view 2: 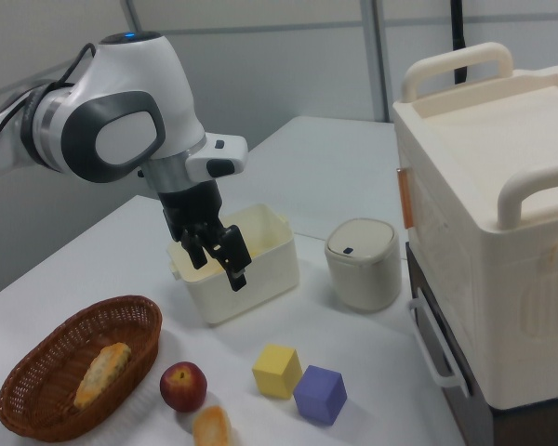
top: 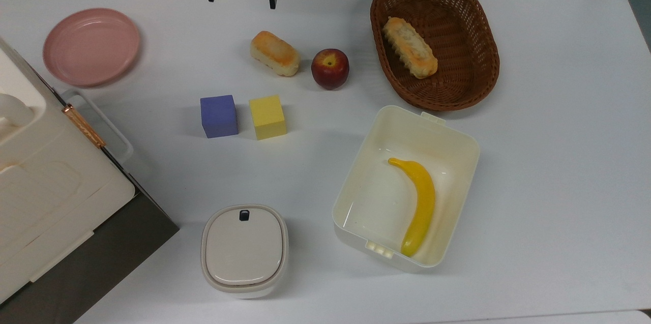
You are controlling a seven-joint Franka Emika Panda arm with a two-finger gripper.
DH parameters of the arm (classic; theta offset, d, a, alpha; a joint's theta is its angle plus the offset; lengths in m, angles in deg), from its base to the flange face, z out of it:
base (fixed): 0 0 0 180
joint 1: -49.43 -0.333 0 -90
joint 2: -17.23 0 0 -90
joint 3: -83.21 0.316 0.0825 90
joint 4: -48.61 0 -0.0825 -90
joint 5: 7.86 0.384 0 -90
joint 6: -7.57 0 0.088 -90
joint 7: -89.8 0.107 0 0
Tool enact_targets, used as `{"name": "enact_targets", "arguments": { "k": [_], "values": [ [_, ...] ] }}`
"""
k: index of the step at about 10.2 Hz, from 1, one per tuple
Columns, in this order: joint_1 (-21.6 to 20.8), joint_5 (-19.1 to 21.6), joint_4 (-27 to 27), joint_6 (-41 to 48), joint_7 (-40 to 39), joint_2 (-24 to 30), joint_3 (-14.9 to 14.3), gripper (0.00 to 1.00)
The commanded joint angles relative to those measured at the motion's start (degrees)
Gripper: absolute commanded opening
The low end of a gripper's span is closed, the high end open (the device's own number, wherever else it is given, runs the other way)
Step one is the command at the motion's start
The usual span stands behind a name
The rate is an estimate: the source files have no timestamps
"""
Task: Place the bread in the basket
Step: 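Move the open gripper toward the small bread roll beside the apple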
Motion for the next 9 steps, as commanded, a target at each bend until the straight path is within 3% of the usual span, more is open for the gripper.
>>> {"name": "enact_targets", "arguments": {
  "k": [1, 5, 9],
  "values": [
    [-1.1, 0.4, -1.2, 0.9, -1.4, 1.2, -0.8, 1.0],
    [-1.2, 0.4, -2.1, 0.6, -4.1, 1.5, -0.8, 1.0],
    [-0.6, 0.0, -11.7, 0.1, -25.0, 7.1, -0.8, 1.0]
  ]
}}
